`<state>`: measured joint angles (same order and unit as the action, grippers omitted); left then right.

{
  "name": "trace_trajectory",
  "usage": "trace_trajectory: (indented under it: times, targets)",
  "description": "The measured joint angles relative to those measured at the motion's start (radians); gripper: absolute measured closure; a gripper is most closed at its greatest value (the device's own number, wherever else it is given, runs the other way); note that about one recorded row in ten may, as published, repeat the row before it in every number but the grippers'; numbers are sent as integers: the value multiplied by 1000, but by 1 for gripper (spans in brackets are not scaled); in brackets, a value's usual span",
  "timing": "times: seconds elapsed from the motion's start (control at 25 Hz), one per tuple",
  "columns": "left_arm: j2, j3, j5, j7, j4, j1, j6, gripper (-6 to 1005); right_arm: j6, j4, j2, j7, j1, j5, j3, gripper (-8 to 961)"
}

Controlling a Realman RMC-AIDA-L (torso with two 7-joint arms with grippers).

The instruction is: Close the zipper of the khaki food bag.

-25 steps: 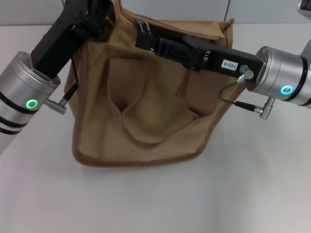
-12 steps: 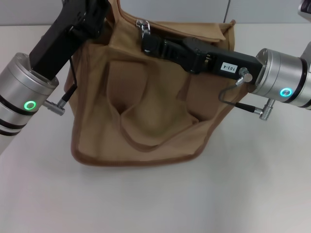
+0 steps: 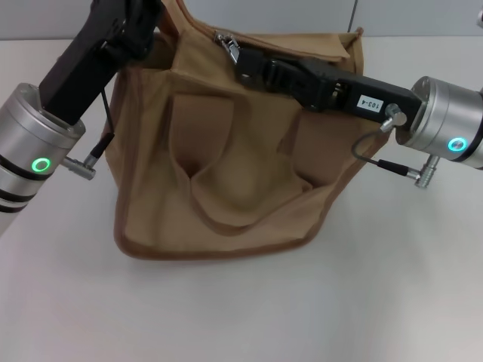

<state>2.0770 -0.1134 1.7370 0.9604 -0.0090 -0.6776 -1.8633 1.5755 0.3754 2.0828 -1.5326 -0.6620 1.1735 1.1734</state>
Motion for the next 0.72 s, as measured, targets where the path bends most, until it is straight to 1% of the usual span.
trace_trajectory:
  times: [0.4, 0.6, 0.68, 0.72]
  targets:
    - [-4, 30, -7, 0, 7, 17, -10, 932, -3, 54, -13, -62, 43, 7, -3, 955]
    - [-5, 51, -7, 0, 11, 28, -10, 930, -1, 62, -27, -80, 68, 8, -6, 956]
    - [-5, 62, -8, 0, 20, 36, -11, 929, 2, 62, -38, -87, 85, 8, -20, 956]
    - [-5, 62, -8, 0, 20, 36, -11, 929, 2, 62, -38, -87, 85, 8, -20, 956]
